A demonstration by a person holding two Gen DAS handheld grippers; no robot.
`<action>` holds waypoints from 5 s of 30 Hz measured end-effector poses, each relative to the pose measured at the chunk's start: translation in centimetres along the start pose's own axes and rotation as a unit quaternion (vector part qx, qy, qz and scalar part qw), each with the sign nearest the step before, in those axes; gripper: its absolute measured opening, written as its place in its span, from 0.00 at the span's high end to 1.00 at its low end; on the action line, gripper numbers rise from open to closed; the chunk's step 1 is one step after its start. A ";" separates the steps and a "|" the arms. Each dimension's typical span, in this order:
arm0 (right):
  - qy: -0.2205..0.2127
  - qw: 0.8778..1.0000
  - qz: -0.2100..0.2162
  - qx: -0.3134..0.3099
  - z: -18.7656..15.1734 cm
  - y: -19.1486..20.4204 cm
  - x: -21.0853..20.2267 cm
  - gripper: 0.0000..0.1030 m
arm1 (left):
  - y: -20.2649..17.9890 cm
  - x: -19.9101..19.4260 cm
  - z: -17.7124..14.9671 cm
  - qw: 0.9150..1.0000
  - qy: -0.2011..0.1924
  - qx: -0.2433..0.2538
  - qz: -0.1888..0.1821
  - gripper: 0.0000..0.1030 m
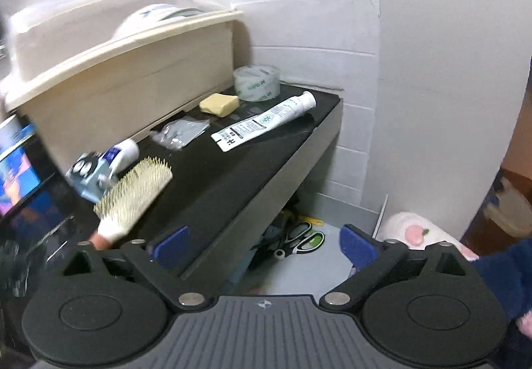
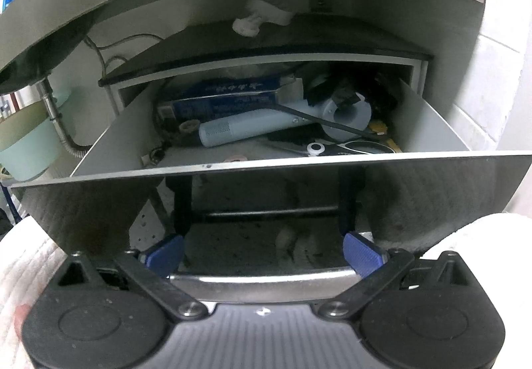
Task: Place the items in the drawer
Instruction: 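Move the left tool up to the wooden-handled hairbrush on the countertop, then grasp the hairbrush bristle head with the left gripper and lift, then carry the hairbrush with the left gripper down into the open drawer, then lower the hairbrush into the drawer and open the left gripper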
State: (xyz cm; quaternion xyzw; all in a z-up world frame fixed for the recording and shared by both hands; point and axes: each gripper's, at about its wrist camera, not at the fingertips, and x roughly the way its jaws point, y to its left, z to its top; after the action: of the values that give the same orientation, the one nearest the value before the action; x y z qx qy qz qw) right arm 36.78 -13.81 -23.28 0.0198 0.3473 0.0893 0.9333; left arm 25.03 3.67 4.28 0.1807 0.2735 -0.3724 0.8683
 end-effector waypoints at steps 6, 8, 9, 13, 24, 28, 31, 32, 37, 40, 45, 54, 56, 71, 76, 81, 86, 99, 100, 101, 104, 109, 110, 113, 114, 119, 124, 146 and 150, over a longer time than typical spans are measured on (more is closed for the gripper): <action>-0.002 1.000 0.008 0.010 0.1 -0.3 0.0 0.00 | 4.0 1.0 2.6 0.999 0.030 0.020 0.005 0.18; -0.002 1.000 0.009 0.011 0.1 -0.4 0.0 0.00 | 5.5 1.4 3.4 0.999 0.037 0.015 0.020 0.23; -0.002 1.000 0.010 0.011 0.1 -0.4 0.0 0.00 | 6.2 1.7 3.6 0.999 0.041 0.014 0.026 0.25; -0.003 1.000 0.011 0.013 0.2 -0.4 0.0 0.00 | 8.9 3.6 4.2 0.997 0.059 -0.004 0.051 0.29; -0.004 1.000 0.015 0.019 0.2 -0.6 0.0 0.00 | 12.4 6.6 3.2 0.993 0.086 -0.046 0.073 0.34; -0.004 1.000 0.015 0.019 0.2 -0.6 0.0 0.00 | 12.1 6.5 2.6 0.993 0.086 -0.060 0.054 0.46; -0.004 1.000 0.015 0.020 0.2 -0.6 0.0 0.00 | 10.8 6.5 2.4 0.994 0.085 -0.040 0.063 0.51; -0.004 1.000 0.015 0.020 0.2 -0.6 0.0 0.00 | 10.4 6.3 2.4 0.994 0.087 -0.035 0.055 0.51; -0.004 1.000 0.016 0.019 0.2 -0.6 0.0 0.00 | 9.8 6.1 2.1 0.994 0.092 -0.032 0.048 0.46; -0.004 1.000 0.017 0.018 0.2 -0.5 0.0 0.00 | 9.8 6.2 2.0 0.994 0.090 -0.031 0.061 0.32; -0.003 1.000 0.018 0.016 0.2 -0.4 0.1 0.00 | 10.2 6.3 1.8 0.994 0.084 -0.053 0.052 0.27; -0.004 1.000 0.019 0.017 0.2 -0.3 -0.2 0.00 | 9.5 6.0 1.5 0.995 0.065 -0.068 0.039 0.54; -0.004 1.000 0.020 0.018 0.2 -0.3 -0.2 0.00 | 9.0 5.9 1.4 0.995 0.060 -0.066 0.045 0.57; -0.005 0.999 0.022 0.022 0.2 -0.2 -0.3 0.00 | 0.3 4.8 1.8 0.997 0.019 0.014 0.076 0.61; -0.005 0.999 0.022 0.023 0.2 -0.4 -0.2 0.00 | -4.0 5.5 2.3 0.997 0.012 0.065 0.052 0.61; -0.007 0.999 0.025 0.027 0.2 -0.5 -0.2 0.00 | -7.1 8.1 1.6 0.994 0.033 0.099 0.019 0.61; -0.007 0.999 0.025 0.028 0.3 -0.5 -0.2 0.00 | -8.6 12.0 0.2 0.992 0.056 0.108 0.008 0.61; -0.009 0.999 0.031 0.037 0.3 -0.7 -0.2 0.01 | -9.2 23.0 -4.4 0.982 0.140 0.127 0.017 0.61; -0.010 0.999 0.031 0.038 0.3 -0.7 -0.2 0.01 | -9.2 23.7 -4.8 0.980 0.148 0.132 0.018 0.61; -0.010 0.999 0.032 0.039 0.3 -0.7 -0.2 0.00 | -9.2 24.3 -5.1 0.979 0.155 0.133 0.019 0.61; -0.010 0.999 0.033 0.041 0.3 -1.1 -0.3 0.00 | -8.9 26.2 -6.0 0.975 0.176 0.133 0.019 0.61; -0.012 0.998 0.036 0.044 0.3 -1.2 -0.3 0.01 | -7.9 28.3 -6.4 0.974 0.197 0.108 0.009 0.61; -0.012 0.998 0.036 0.045 0.2 -1.2 -0.3 0.01 | -7.9 28.7 -6.6 0.974 0.200 0.109 0.009 0.61; -0.012 0.998 0.038 0.047 0.2 -1.4 -0.4 0.01 | -7.9 29.8 -6.8 0.972 0.209 0.109 0.004 0.61; -0.013 0.998 0.038 0.048 0.2 -1.4 -0.4 0.01 | -7.8 30.1 -6.9 0.972 0.211 0.104 0.002 0.61; -0.013 0.998 0.041 0.051 0.2 -1.6 -0.4 0.00 | -8.0 31.1 -7.2 0.969 0.226 0.104 -0.005 0.61; -0.014 0.997 0.043 0.055 0.5 -1.5 -0.2 0.00 | -8.0 32.1 -7.8 0.962 0.248 0.109 -0.012 0.61; -0.017 0.997 0.051 0.063 0.4 -1.7 -0.2 0.01 | -6.5 34.7 -9.1 0.958 0.278 0.073 -0.016 0.61; -0.017 0.997 0.052 0.063 0.4 -1.7 -0.2 0.01 | -6.4 35.0 -9.3 0.956 0.283 0.077 -0.013 0.61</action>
State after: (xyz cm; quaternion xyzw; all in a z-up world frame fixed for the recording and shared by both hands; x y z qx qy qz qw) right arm 37.13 -15.54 -23.02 0.0978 0.3346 0.1149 0.9302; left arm 37.16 -14.84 -25.06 0.3411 0.4811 -0.3369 0.7340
